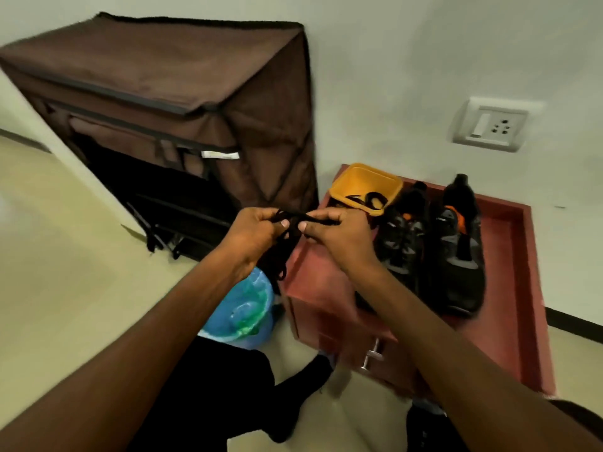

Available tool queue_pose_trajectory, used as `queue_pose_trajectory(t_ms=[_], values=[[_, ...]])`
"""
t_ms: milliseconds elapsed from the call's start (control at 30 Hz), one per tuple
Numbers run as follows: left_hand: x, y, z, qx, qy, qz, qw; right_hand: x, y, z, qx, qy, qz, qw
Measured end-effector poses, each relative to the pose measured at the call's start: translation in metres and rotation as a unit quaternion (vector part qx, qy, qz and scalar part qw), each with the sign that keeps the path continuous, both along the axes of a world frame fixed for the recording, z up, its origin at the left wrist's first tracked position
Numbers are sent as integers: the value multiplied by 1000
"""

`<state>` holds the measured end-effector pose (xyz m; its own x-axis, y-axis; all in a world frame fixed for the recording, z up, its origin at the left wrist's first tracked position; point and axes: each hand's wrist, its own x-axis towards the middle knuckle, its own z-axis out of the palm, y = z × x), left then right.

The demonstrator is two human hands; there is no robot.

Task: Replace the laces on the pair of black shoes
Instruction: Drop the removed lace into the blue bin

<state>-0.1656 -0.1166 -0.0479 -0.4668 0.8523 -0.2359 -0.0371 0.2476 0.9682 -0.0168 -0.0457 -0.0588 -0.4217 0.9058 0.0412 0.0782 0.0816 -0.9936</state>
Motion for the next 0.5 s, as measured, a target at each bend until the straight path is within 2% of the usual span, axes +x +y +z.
queue_pose_trajectory(t_ms=[100,200,367,500], values=[[-52,-21,-7,-51,50,24,997,-66,-19,-22,-48,-17,61,997],[-99,-38,-29,-108,81,66,989,-128,-36,-56,-43,-75,101,991],[-154,-50,-104,-162,55,89,981,-196,-49,-123,-30,-176,122,976],[-173,-43,-154,-213,81,79,971,-221,-46,-168,-42,-254,125,958]])
